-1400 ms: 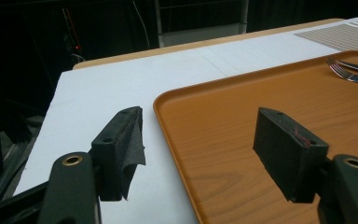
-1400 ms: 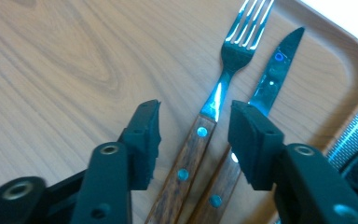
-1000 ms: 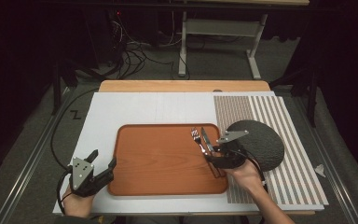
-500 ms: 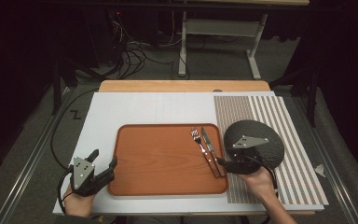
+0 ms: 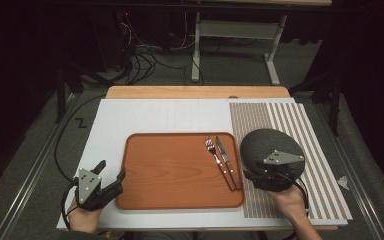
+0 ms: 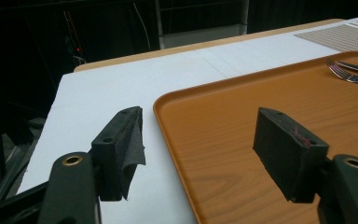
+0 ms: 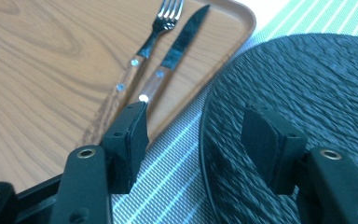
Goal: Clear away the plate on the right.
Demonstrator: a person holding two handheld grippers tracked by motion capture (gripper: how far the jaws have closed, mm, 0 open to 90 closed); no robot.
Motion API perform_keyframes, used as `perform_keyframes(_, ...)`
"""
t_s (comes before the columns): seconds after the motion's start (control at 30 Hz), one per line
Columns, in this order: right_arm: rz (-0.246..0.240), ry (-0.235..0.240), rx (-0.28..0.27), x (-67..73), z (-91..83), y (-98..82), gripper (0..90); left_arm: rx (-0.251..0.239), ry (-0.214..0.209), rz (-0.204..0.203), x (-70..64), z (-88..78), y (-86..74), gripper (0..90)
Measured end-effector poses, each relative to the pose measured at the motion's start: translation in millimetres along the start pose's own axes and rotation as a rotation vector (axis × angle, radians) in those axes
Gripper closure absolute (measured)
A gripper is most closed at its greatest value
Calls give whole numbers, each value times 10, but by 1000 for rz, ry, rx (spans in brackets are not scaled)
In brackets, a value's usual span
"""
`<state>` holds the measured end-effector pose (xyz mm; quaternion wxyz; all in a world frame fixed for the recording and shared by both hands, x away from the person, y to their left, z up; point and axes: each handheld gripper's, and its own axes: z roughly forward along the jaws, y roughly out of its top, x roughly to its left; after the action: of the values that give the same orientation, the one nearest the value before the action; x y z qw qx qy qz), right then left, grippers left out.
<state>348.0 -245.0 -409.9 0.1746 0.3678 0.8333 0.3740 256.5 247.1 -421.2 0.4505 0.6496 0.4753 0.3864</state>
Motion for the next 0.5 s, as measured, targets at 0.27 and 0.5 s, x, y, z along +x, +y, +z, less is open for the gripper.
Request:
perform_keyframes(0.27,-13,-40,19,-56,-43,-122,424,1,1,1,-1,1,1,330)
perform_keyframes(0.5,-27,-73,34,-75,-75,-212,430,0,1,1,0,-2,1,330)
